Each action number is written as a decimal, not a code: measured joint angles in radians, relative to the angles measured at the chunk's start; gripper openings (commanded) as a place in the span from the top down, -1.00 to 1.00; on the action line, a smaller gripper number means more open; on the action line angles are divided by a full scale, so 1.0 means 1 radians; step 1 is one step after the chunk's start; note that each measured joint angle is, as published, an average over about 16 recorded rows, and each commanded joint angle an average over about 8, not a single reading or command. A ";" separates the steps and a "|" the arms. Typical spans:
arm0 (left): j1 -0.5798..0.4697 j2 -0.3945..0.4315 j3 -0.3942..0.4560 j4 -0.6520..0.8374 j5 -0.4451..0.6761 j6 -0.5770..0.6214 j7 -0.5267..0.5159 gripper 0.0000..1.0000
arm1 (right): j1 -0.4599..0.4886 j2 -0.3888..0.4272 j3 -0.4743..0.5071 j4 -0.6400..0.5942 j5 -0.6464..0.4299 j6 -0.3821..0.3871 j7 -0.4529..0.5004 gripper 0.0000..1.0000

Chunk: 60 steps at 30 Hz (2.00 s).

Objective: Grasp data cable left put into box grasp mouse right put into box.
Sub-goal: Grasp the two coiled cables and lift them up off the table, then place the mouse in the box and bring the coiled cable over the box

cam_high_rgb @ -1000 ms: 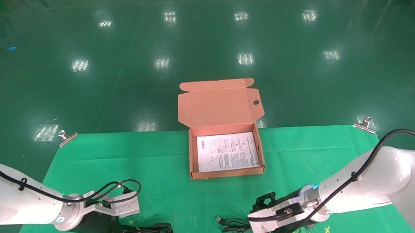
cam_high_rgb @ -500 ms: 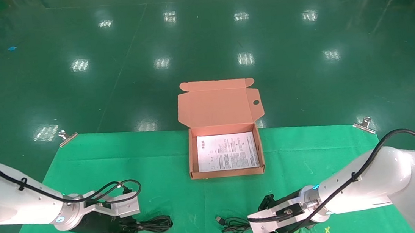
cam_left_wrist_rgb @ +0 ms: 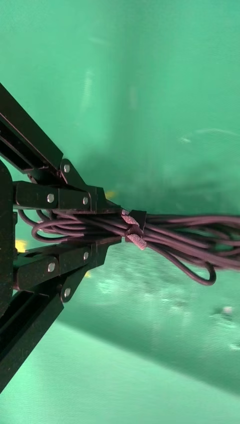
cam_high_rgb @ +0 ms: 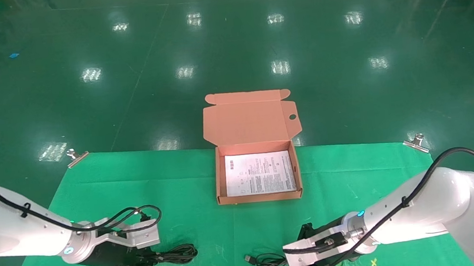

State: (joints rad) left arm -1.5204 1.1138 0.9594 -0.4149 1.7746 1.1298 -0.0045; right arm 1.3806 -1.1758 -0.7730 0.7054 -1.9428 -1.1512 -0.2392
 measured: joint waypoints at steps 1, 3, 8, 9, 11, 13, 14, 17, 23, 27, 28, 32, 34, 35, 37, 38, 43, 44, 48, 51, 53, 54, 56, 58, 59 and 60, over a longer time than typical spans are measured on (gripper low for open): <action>-0.003 -0.009 0.000 -0.015 0.001 0.004 -0.002 1.00 | 0.007 0.009 0.004 0.008 0.001 -0.003 0.007 1.00; -0.008 -0.032 0.000 -0.055 0.004 0.013 -0.009 1.00 | 0.022 0.031 0.014 0.027 0.006 -0.008 0.023 1.00; -0.028 -0.109 -0.006 -0.217 0.018 0.030 -0.046 1.00 | 0.075 0.101 0.054 0.094 0.021 -0.011 0.081 1.00; -0.032 -0.127 -0.008 -0.259 0.022 0.031 -0.058 1.00 | 0.089 0.116 0.064 0.110 0.024 -0.010 0.095 1.00; -0.040 -0.160 -0.013 -0.346 0.033 0.028 -0.086 1.00 | 0.117 0.143 0.086 0.144 0.033 -0.005 0.121 1.00; -0.049 -0.190 -0.020 -0.434 0.044 0.021 -0.118 1.00 | 0.146 0.165 0.109 0.177 0.044 0.005 0.147 1.00; -0.054 -0.204 -0.024 -0.477 0.050 0.016 -0.134 1.00 | 0.160 0.173 0.120 0.192 0.049 0.012 0.158 1.00; -0.069 -0.234 -0.037 -0.592 0.069 -0.007 -0.180 1.00 | 0.204 0.183 0.152 0.227 0.064 0.039 0.186 1.00; -0.108 -0.241 -0.062 -0.720 0.119 -0.079 -0.243 1.00 | 0.292 0.135 0.197 0.232 0.092 0.113 0.192 1.00; -0.143 -0.210 -0.077 -0.724 0.156 -0.138 -0.256 1.00 | 0.349 0.070 0.216 0.183 0.112 0.169 0.160 1.00; -0.153 -0.200 -0.080 -0.718 0.165 -0.153 -0.255 1.00 | 0.363 0.051 0.220 0.165 0.117 0.183 0.148 1.00; -0.191 -0.156 -0.090 -0.676 0.198 -0.211 -0.248 1.00 | 0.414 -0.022 0.233 0.078 0.139 0.236 0.088 1.00; -0.209 -0.135 -0.094 -0.651 0.211 -0.237 -0.243 1.00 | 0.437 -0.056 0.239 0.031 0.151 0.258 0.054 1.00; -0.217 -0.126 -0.097 -0.639 0.217 -0.248 -0.240 1.00 | 0.446 -0.070 0.241 0.008 0.156 0.267 0.038 1.00; -0.233 -0.109 -0.101 -0.616 0.226 -0.268 -0.236 1.00 | 0.465 -0.097 0.247 -0.034 0.168 0.283 0.007 1.00; -0.240 -0.102 -0.103 -0.605 0.228 -0.277 -0.234 1.00 | 0.473 -0.108 0.249 -0.054 0.174 0.289 -0.007 1.00; -0.265 -0.076 -0.111 -0.566 0.234 -0.305 -0.228 1.00 | 0.502 -0.145 0.260 -0.125 0.203 0.306 -0.065 1.00; -0.267 -0.073 -0.112 -0.561 0.235 -0.306 -0.228 1.00 | 0.504 -0.149 0.261 -0.135 0.207 0.308 -0.073 1.00; -0.269 -0.069 -0.110 -0.551 0.238 -0.306 -0.229 1.00 | 0.508 -0.156 0.260 -0.161 0.217 0.309 -0.095 1.00; -0.264 -0.070 -0.106 -0.553 0.246 -0.299 -0.235 1.00 | 0.504 -0.157 0.256 -0.173 0.218 0.309 -0.101 1.00; -0.259 -0.072 -0.101 -0.558 0.253 -0.292 -0.241 1.00 | 0.498 -0.157 0.251 -0.179 0.219 0.307 -0.103 1.00; -0.255 -0.073 -0.098 -0.561 0.257 -0.288 -0.245 1.00 | 0.495 -0.156 0.249 -0.181 0.218 0.305 -0.103 1.00; -0.246 -0.078 -0.091 -0.570 0.267 -0.278 -0.255 1.00 | 0.486 -0.156 0.242 -0.184 0.217 0.302 -0.103 1.00; -0.237 -0.083 -0.084 -0.580 0.280 -0.266 -0.267 1.00 | 0.475 -0.157 0.235 -0.187 0.216 0.300 -0.103 1.00; -0.232 -0.086 -0.081 -0.585 0.286 -0.260 -0.275 1.00 | 0.470 -0.158 0.231 -0.189 0.215 0.299 -0.103 1.00; -0.228 -0.089 -0.077 -0.590 0.293 -0.253 -0.283 1.00 | 0.465 -0.160 0.227 -0.190 0.215 0.298 -0.102 1.00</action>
State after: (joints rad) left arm -1.7484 1.0247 0.8821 -1.0052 2.0681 0.8763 -0.2875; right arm 1.8452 -1.3353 -0.5462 0.5151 -1.7277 -0.8534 -0.3411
